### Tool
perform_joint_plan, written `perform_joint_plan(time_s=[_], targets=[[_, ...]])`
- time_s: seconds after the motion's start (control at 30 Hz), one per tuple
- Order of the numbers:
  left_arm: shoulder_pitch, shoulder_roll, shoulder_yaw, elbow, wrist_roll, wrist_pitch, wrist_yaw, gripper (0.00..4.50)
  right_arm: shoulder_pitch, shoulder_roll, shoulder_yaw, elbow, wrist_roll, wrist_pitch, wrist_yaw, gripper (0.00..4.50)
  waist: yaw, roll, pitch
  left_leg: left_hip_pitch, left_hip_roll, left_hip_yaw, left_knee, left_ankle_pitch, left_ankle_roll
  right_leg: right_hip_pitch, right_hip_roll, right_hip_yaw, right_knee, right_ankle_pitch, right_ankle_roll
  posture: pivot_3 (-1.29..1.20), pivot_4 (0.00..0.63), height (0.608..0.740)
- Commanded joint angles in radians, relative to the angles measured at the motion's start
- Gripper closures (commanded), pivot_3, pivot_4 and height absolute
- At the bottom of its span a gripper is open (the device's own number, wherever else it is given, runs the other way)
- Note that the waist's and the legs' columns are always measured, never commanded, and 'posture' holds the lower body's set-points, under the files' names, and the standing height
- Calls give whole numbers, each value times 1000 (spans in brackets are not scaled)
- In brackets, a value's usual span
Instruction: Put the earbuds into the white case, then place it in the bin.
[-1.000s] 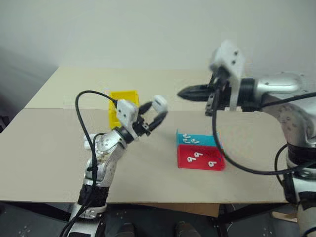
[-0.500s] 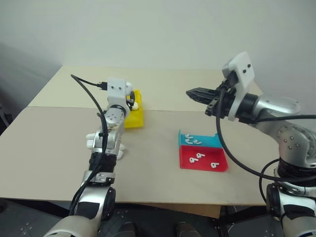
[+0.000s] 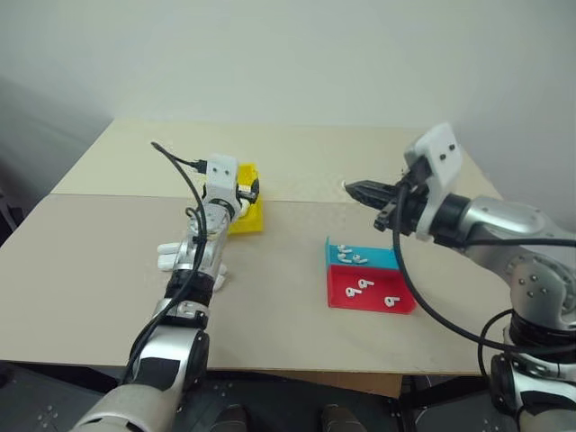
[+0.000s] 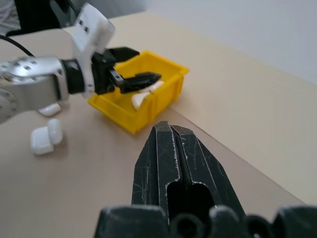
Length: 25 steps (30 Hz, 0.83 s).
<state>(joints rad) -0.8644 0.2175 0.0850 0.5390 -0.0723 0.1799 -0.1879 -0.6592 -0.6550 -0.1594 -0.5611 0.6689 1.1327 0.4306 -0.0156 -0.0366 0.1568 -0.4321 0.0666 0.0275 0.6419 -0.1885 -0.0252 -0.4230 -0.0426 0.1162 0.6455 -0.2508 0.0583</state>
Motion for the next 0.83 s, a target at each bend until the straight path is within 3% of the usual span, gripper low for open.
perform_joint_plan(time_s=[0.03, 0.33, 0.6, 0.83], targets=[[60, 65, 4, -167, -60, -15, -151, 40, 82, -8, 15, -29, -81, -127, -10, 4500, -6, 0, 0, 0, 0, 0, 0, 0, 0, 0, 0, 0, 0, 0, 0, 0, 150, 740], [368, 259, 4, -655, -285, 107, -517, 40, 337, -21, 50, -19, -215, -430, 92, 4500, -7, 0, 0, 1, 0, 0, 0, 0, 0, 0, 0, 1, 1, 0, 0, 0, 150, 740], [574, 431, 150, -1025, -511, 421, -505, 40, 427, -54, -23, -64, -157, -476, 204, 4500, -15, 0, 0, 4, 1, 0, 1, 1, -1, 3, 0, 1, 1, 0, 0, 0, 150, 740], [749, 512, 251, -1218, -690, 503, -561, 40, 525, -118, -127, -164, -25, -451, 305, 4500, -21, 0, 0, 4, 1, 0, 1, 0, -1, 3, 0, 0, 1, -1, 0, 0, 150, 740]])
